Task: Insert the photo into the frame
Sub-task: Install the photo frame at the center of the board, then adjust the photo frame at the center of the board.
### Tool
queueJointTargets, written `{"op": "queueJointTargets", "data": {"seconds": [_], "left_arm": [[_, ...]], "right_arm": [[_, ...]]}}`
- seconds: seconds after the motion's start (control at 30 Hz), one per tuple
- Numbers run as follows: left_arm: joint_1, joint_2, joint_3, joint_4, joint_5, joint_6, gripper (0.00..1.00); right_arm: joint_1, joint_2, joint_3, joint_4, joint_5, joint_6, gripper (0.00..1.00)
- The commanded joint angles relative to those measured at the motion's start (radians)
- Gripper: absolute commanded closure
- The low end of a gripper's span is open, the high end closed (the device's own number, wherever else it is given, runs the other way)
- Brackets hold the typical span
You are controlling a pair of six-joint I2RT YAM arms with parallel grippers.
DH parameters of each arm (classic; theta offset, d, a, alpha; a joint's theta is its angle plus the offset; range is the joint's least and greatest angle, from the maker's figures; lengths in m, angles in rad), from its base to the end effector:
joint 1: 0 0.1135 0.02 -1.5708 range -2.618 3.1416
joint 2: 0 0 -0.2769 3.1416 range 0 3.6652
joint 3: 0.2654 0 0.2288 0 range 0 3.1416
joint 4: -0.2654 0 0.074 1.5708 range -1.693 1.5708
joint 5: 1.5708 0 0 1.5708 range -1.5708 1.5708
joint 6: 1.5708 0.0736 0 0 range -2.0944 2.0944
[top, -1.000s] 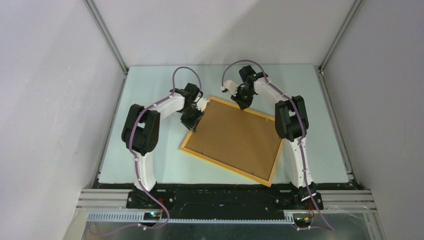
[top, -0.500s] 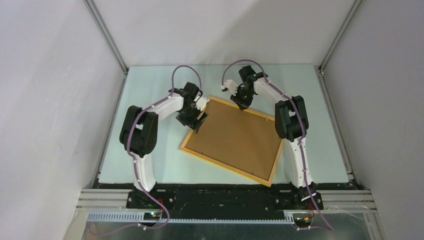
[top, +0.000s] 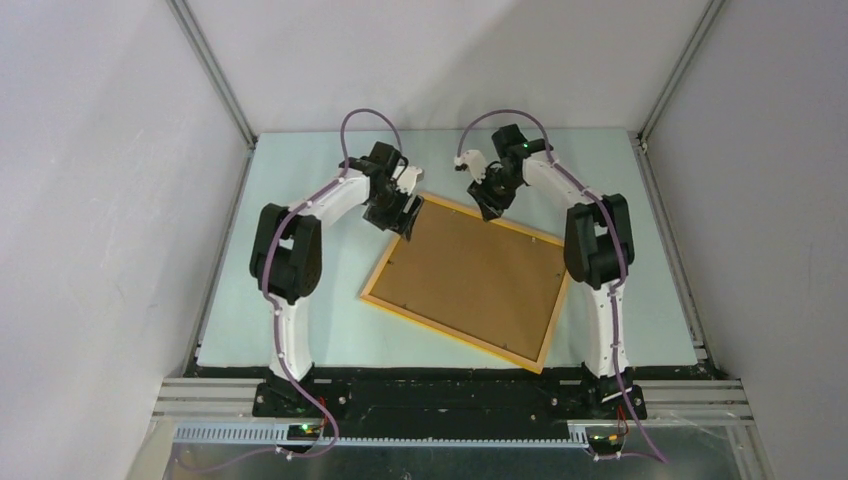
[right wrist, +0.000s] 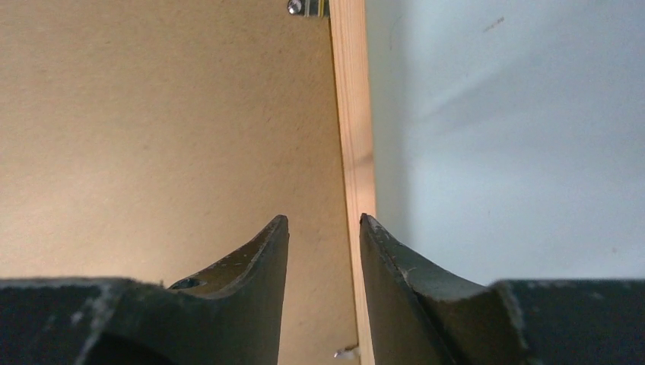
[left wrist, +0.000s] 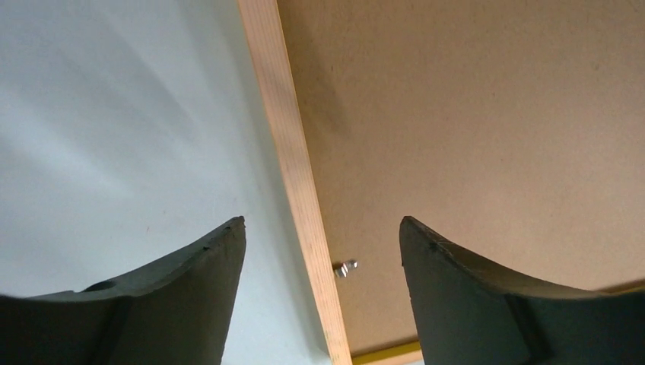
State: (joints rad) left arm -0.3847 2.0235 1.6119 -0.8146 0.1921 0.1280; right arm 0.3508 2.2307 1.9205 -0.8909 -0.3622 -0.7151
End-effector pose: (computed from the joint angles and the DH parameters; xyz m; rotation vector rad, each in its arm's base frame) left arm 0.3811 -0.1695 0.1915 0.7570 2.7025 -0.3307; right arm 0.4323 0.1860 0.1888 -1.4453 2.2689 0.3931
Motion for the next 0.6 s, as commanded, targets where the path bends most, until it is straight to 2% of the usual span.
{"op": "queueJointTargets", "data": {"seconds": [0.0,0.3,0.57], "left_arm": [[0.010,0.067,0.068,0.005,0.042,-0.064,0.23],[0.020,0.137,0.129,0.005,0.041,-0.093,0.36],[0.037,0.175,0.153,0.005,0.035,-0.133,0.48]], "right_arm": [[-0.038,-0.155,-0.061,-0.003,-0.050,0.087,0.56],[-0.122,-0.387,-0.350,0.051,-0.016,0.198,0.53],[-0.250,-0.532,-0.548,0.064,-0.071,0.266,0.55]]}}
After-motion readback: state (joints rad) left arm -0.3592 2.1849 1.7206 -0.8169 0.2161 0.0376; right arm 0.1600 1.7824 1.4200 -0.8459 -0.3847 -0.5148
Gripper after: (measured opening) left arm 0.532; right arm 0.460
